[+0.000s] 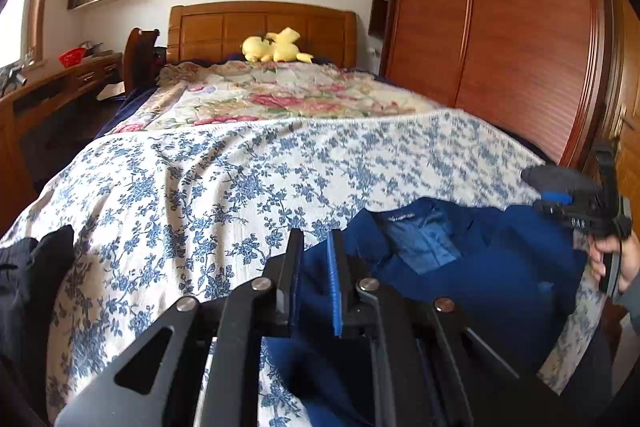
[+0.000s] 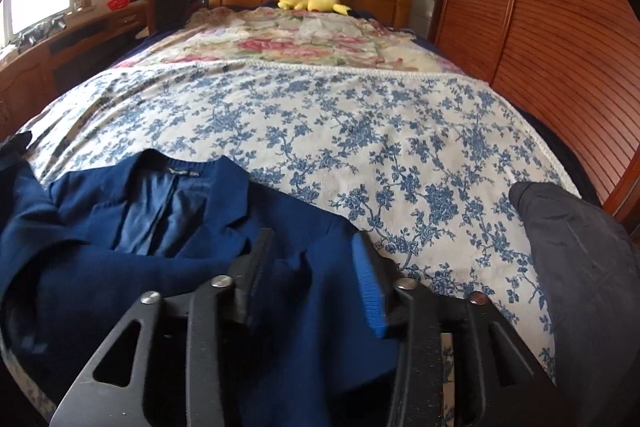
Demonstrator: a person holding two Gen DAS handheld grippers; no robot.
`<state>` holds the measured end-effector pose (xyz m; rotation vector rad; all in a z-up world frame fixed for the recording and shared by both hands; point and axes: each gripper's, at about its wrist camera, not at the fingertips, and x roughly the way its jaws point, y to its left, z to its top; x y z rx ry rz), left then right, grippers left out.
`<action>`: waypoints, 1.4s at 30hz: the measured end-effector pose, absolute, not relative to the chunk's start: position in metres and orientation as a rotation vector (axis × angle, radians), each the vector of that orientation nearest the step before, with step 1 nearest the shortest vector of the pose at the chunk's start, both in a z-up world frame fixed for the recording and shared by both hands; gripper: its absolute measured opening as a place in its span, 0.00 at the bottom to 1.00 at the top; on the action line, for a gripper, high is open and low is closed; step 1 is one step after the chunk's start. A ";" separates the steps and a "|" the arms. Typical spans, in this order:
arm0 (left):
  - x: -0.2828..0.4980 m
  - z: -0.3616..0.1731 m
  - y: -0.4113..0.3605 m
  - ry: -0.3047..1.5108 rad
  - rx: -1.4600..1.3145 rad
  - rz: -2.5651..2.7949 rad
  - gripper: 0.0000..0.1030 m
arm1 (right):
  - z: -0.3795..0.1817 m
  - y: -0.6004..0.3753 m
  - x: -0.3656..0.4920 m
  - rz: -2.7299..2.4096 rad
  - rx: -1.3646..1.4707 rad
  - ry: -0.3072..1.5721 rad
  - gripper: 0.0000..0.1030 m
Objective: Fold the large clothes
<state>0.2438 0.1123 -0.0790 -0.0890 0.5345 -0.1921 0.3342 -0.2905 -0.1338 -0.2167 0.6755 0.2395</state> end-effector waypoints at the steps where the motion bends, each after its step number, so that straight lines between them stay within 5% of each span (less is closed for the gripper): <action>1: 0.241 -0.079 0.114 0.528 -0.093 -0.188 0.10 | -0.131 -0.286 0.328 0.255 -0.225 0.671 0.42; 18: 0.206 -0.117 0.128 0.581 -0.075 -0.097 0.17 | -0.149 -0.149 0.225 0.664 -0.397 0.706 0.44; 32: 0.204 -0.132 0.133 0.609 -0.070 -0.070 0.18 | -0.180 -0.144 0.224 0.623 -0.528 0.769 0.51; 33: 0.204 -0.133 0.132 0.610 -0.069 -0.071 0.18 | -0.180 -0.145 0.226 0.633 -0.528 0.764 0.47; 35: 0.205 -0.133 0.131 0.612 -0.069 -0.073 0.18 | -0.177 -0.145 0.231 0.637 -0.531 0.748 0.18; 42: 0.207 -0.134 0.131 0.612 -0.069 -0.086 0.18 | -0.148 -0.148 0.280 0.592 -0.457 0.688 0.04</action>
